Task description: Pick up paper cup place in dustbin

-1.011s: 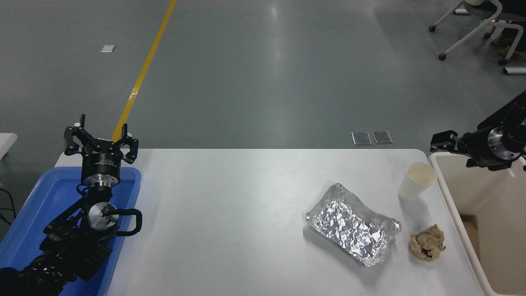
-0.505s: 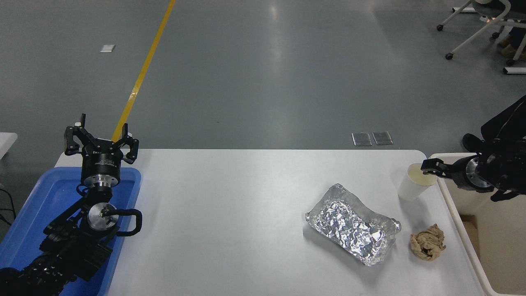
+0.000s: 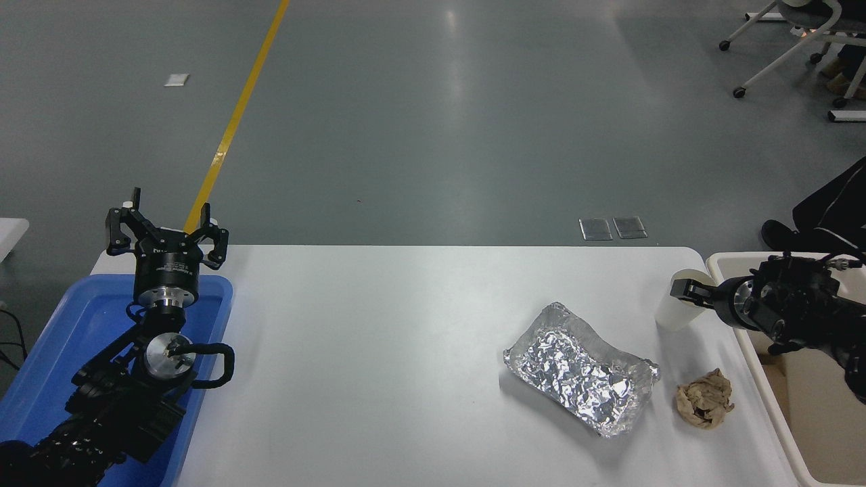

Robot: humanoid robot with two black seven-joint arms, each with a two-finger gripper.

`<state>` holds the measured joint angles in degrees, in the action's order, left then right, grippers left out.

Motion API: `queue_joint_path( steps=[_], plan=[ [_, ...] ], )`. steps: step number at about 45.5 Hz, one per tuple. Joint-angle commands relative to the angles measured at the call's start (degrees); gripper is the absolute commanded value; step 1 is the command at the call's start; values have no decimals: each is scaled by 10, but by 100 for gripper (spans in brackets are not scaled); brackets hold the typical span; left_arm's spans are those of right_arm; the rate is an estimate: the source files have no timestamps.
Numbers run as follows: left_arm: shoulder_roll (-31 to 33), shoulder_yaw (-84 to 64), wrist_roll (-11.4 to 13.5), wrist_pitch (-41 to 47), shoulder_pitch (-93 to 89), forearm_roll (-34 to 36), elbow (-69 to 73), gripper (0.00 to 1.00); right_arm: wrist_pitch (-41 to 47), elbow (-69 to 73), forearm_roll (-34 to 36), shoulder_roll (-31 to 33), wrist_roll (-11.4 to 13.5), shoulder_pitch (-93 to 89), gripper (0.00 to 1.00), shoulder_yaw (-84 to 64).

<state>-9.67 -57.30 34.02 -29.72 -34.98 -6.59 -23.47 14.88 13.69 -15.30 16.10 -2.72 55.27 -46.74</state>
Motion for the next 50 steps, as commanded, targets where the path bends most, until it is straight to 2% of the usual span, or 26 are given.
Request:
queue_joint_path(
  steps=[1, 36, 42, 47, 50],
  plan=[
    [0, 0, 0, 0, 0, 0, 0, 99, 2, -9, 0, -8, 1, -8, 0, -5],
    [0, 0, 0, 0, 0, 0, 0, 99, 16, 10, 10, 56, -5, 45, 0, 4],
    [0, 0, 0, 0, 0, 0, 0, 99, 20, 93, 8, 106, -5, 101, 0, -1],
    [0, 0, 0, -1, 0, 0, 0, 99, 26, 242, -6, 187, -5, 184, 0, -5],
    [0, 0, 0, 0, 0, 0, 0, 99, 45, 346, -43, 237, -6, 255, 0, -15]
  ],
)
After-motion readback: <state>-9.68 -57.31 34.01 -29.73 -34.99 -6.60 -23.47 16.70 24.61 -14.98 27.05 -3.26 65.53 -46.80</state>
